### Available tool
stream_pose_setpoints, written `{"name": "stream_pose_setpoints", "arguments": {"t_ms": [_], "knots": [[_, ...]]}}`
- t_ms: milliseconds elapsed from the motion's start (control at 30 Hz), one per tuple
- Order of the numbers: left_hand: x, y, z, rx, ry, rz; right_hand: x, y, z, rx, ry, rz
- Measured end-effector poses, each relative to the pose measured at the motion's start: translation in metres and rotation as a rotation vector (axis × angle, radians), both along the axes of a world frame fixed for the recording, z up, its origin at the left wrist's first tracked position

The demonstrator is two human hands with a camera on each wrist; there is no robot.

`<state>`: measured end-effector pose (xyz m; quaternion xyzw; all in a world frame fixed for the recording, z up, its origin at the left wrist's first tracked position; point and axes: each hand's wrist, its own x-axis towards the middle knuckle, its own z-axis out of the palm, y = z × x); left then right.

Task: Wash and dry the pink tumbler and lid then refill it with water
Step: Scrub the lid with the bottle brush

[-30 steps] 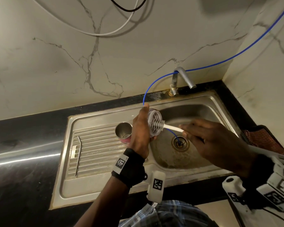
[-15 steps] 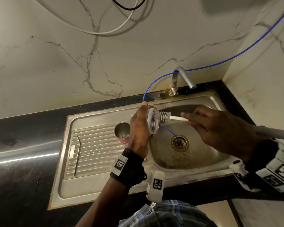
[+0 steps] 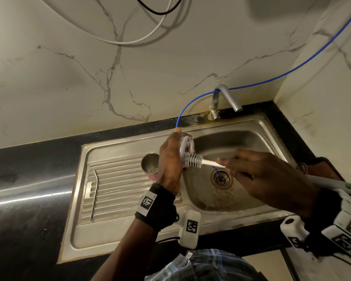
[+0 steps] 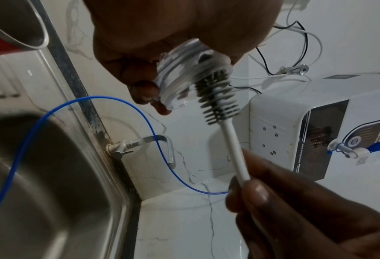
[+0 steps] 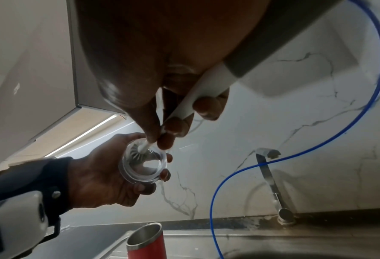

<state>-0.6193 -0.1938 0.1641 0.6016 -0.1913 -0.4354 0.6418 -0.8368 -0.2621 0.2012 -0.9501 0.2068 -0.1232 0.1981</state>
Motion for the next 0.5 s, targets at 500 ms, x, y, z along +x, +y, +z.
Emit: {"name": "stream_pose_setpoints", "arguments": {"t_ms": [500], "knots": [[0.004, -0.007, 0.004, -0.025, -0.033, 0.007, 0.008, 0.002, -0.002, -0.104, -0.062, 0.002]]}}
